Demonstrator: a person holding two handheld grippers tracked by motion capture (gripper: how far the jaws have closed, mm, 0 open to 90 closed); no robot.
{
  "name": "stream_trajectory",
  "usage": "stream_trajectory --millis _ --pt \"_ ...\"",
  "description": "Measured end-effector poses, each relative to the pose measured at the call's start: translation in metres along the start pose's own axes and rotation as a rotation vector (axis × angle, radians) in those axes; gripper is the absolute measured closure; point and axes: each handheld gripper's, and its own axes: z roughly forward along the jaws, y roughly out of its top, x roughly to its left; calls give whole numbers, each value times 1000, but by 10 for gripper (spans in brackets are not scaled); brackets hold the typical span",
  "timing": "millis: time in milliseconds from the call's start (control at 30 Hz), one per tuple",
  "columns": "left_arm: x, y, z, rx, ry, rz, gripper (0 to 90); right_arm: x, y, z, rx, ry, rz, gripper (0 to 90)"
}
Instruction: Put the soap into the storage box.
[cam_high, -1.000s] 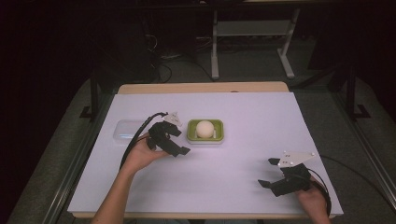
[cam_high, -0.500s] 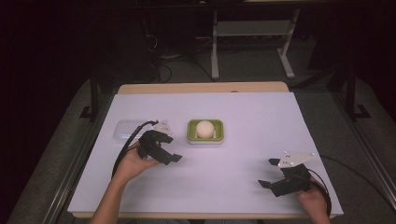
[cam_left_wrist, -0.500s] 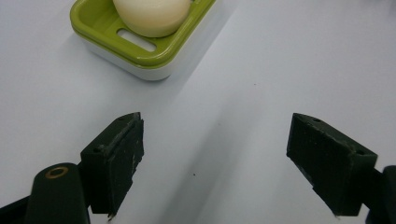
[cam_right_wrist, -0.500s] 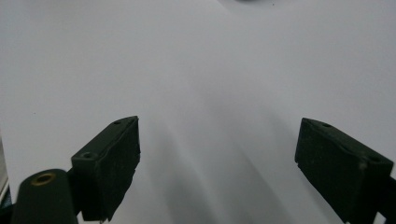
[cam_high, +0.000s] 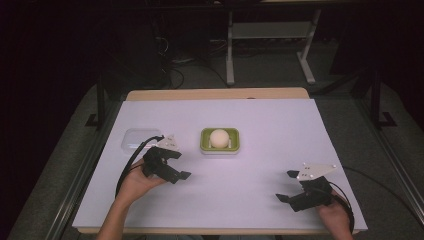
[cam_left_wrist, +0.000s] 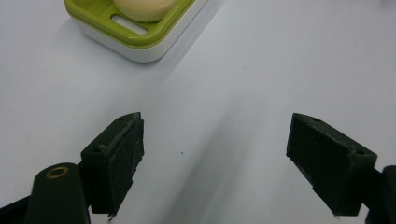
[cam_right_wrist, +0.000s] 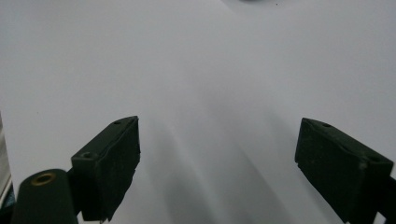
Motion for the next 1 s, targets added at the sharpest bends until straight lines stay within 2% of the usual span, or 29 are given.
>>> stream_trajectory --millis 267,400,467,800,1000 --pt "-4 -14 -4 0 13 5 190 0 0 0 -2 -3 3 133" --pt "-10 -23 -6 -6 11 -11 190 0 0 1 5 -2 0 134" --pt "-11 -26 -7 -8 17 -3 190 1 0 1 7 -2 4 133" --pt "-21 -46 -17 -30 33 -22 189 1 0 2 11 0 6 133" --pt "-27 -58 -22 -28 60 -4 189 1 -1 1 7 -8 12 134"
